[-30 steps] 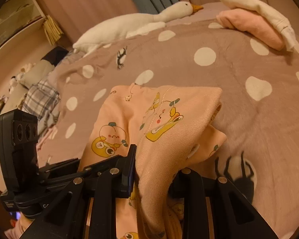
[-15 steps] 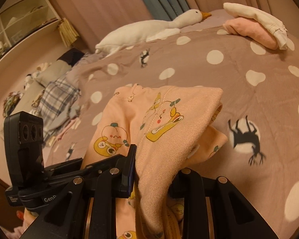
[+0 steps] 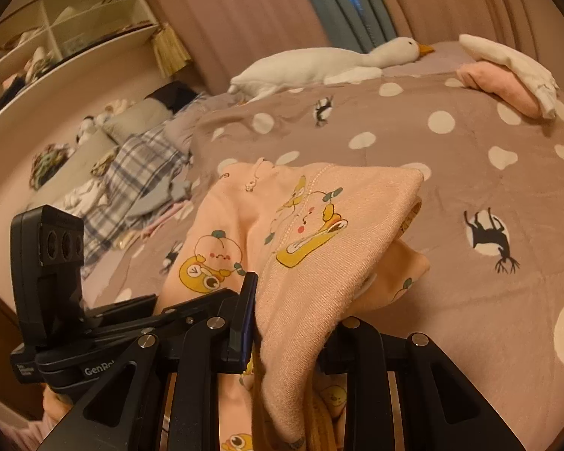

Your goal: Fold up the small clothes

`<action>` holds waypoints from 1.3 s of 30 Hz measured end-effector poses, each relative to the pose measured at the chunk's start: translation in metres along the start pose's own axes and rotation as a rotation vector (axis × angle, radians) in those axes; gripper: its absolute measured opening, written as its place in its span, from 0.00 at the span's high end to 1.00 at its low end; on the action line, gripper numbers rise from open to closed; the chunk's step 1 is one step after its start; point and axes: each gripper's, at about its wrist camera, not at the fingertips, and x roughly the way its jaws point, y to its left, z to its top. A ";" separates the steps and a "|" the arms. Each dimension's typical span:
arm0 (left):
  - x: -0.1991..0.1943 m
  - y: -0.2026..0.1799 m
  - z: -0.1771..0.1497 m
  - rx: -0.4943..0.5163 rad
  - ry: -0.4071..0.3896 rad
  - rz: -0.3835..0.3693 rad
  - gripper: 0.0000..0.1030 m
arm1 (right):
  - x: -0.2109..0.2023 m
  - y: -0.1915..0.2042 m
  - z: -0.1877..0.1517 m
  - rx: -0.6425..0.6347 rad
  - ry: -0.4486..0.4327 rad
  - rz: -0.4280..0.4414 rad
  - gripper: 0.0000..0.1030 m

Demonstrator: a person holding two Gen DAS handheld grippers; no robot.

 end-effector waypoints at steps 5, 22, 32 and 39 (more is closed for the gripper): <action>-0.019 0.005 -0.014 -0.025 -0.019 0.011 0.78 | -0.002 0.017 -0.007 -0.023 -0.003 0.011 0.73; -0.047 0.008 -0.031 -0.032 -0.057 0.007 0.78 | -0.008 0.039 -0.019 -0.053 -0.008 0.012 0.73; -0.049 0.010 -0.033 -0.037 -0.062 0.011 0.78 | -0.008 0.040 -0.018 -0.058 -0.006 0.010 0.73; -0.048 0.017 -0.033 -0.047 -0.065 0.019 0.78 | -0.007 0.043 -0.014 -0.062 0.003 0.006 0.73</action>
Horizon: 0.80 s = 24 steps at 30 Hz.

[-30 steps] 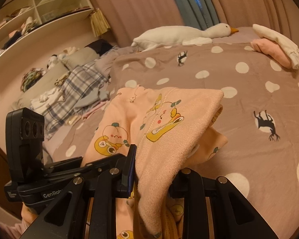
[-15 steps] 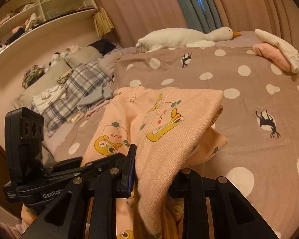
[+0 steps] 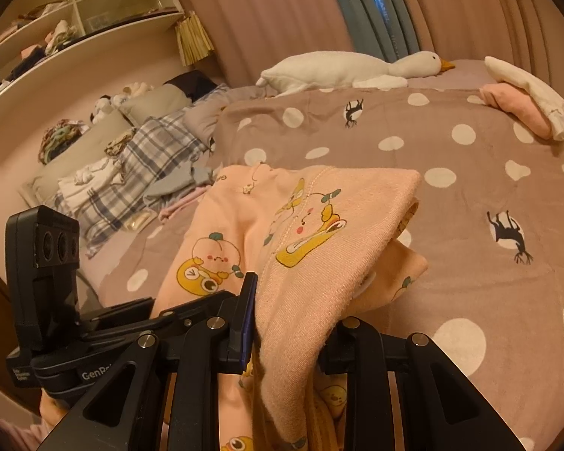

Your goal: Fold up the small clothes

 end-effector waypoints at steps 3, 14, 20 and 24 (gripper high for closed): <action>0.002 0.002 0.001 -0.005 0.000 0.001 0.78 | 0.005 -0.001 0.004 -0.010 0.006 -0.004 0.73; 0.017 0.011 0.004 -0.021 0.025 0.010 0.78 | 0.020 -0.005 0.005 -0.012 0.028 -0.019 0.73; 0.026 0.014 0.005 -0.026 0.038 0.018 0.78 | 0.029 -0.007 0.006 -0.006 0.039 -0.020 0.73; 0.031 0.015 0.004 -0.026 0.045 0.024 0.78 | 0.034 -0.009 0.005 -0.001 0.046 -0.017 0.73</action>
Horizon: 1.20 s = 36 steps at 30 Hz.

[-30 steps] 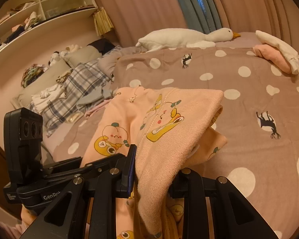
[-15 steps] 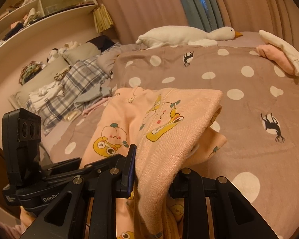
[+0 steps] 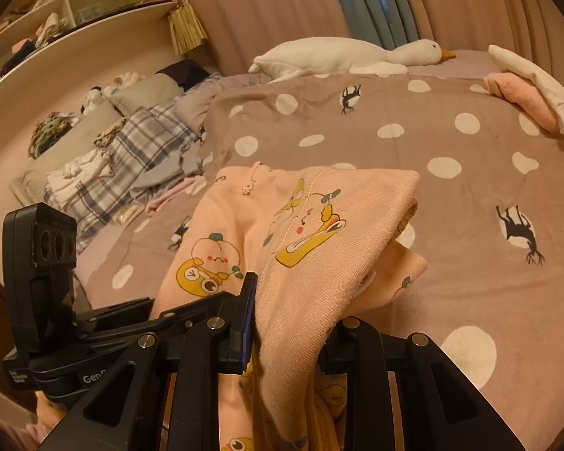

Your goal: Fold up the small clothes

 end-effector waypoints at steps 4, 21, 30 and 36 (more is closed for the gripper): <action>0.006 0.001 0.000 -0.002 0.010 0.004 0.77 | 0.004 -0.003 -0.001 0.008 0.007 0.000 0.73; 0.029 0.004 0.003 -0.006 0.033 0.008 0.77 | 0.014 -0.004 -0.005 0.023 0.015 -0.023 0.73; 0.040 0.010 0.008 -0.009 0.041 0.011 0.77 | 0.025 -0.004 -0.003 0.019 0.022 -0.041 0.73; 0.050 0.011 0.015 -0.003 0.043 0.013 0.77 | 0.029 -0.007 0.001 0.014 0.021 -0.051 0.73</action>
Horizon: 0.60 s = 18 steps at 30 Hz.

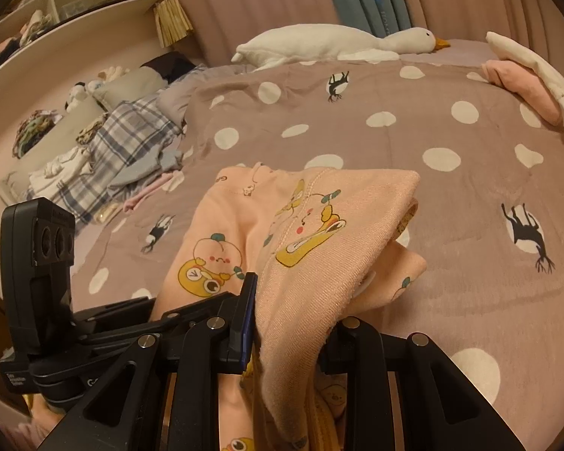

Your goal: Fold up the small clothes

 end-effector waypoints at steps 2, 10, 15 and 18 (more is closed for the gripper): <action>0.003 -0.001 0.003 0.005 -0.003 0.001 0.77 | 0.002 -0.002 0.003 0.000 -0.003 -0.005 0.73; 0.028 -0.005 0.023 0.036 -0.017 -0.001 0.77 | 0.009 -0.013 0.015 -0.008 -0.029 -0.038 0.73; 0.045 -0.009 0.038 0.061 -0.015 0.005 0.77 | 0.016 -0.025 0.024 -0.003 -0.036 -0.056 0.73; 0.054 -0.012 0.047 0.071 -0.015 0.008 0.77 | 0.020 -0.033 0.031 0.000 -0.042 -0.064 0.73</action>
